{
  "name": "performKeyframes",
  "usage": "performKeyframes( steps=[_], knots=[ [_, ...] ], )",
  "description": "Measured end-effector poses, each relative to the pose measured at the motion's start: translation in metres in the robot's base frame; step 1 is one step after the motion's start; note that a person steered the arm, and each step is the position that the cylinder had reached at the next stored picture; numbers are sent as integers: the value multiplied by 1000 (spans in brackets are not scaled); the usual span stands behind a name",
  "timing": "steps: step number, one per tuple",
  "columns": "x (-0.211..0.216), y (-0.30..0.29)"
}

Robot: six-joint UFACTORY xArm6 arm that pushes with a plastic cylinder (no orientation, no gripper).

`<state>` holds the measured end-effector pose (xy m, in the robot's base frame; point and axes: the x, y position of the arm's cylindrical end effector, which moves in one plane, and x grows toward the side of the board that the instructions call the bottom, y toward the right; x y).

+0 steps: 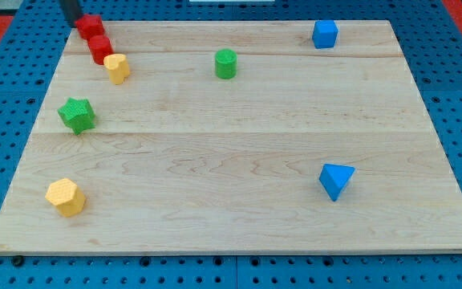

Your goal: Slide the red star to the bottom left diagonal of the green circle

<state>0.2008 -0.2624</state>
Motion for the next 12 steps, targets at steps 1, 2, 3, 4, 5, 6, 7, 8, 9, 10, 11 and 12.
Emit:
performKeyframes(
  steps=[1,2,3,4,5,6,7,8,9,10,11,12],
  knots=[
    [27,27],
    [38,65],
    [39,116],
    [48,153],
    [73,158],
    [83,174],
    [77,185],
    [57,202],
    [40,216],
    [40,228],
    [30,254],
    [33,289]
  ],
)
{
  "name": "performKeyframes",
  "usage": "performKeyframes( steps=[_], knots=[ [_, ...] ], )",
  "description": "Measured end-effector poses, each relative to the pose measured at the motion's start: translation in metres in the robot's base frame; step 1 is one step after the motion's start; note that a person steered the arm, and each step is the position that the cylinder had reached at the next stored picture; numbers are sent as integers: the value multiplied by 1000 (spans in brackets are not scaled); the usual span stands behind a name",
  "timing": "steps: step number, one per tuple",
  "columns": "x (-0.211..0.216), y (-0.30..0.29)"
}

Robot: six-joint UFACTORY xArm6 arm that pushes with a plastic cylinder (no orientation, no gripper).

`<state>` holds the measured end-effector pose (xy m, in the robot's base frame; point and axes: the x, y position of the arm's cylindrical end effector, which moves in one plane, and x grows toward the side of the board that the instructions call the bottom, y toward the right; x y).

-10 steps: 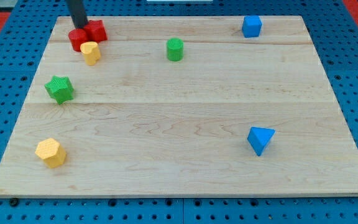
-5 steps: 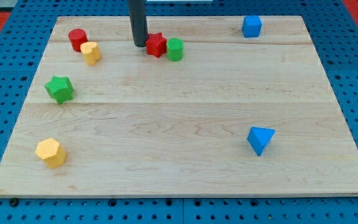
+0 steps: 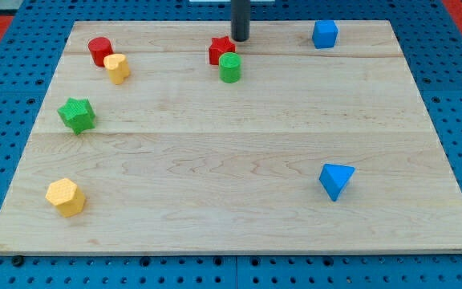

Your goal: Slide the red star to the bottom left diagonal of the green circle

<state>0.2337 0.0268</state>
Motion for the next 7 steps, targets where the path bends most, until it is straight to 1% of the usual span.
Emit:
performKeyframes(
  steps=[1,2,3,4,5,6,7],
  knots=[
    [5,-7],
    [7,-42],
    [15,-51],
    [15,-40],
    [15,2],
    [18,-17],
    [28,-63]
  ],
)
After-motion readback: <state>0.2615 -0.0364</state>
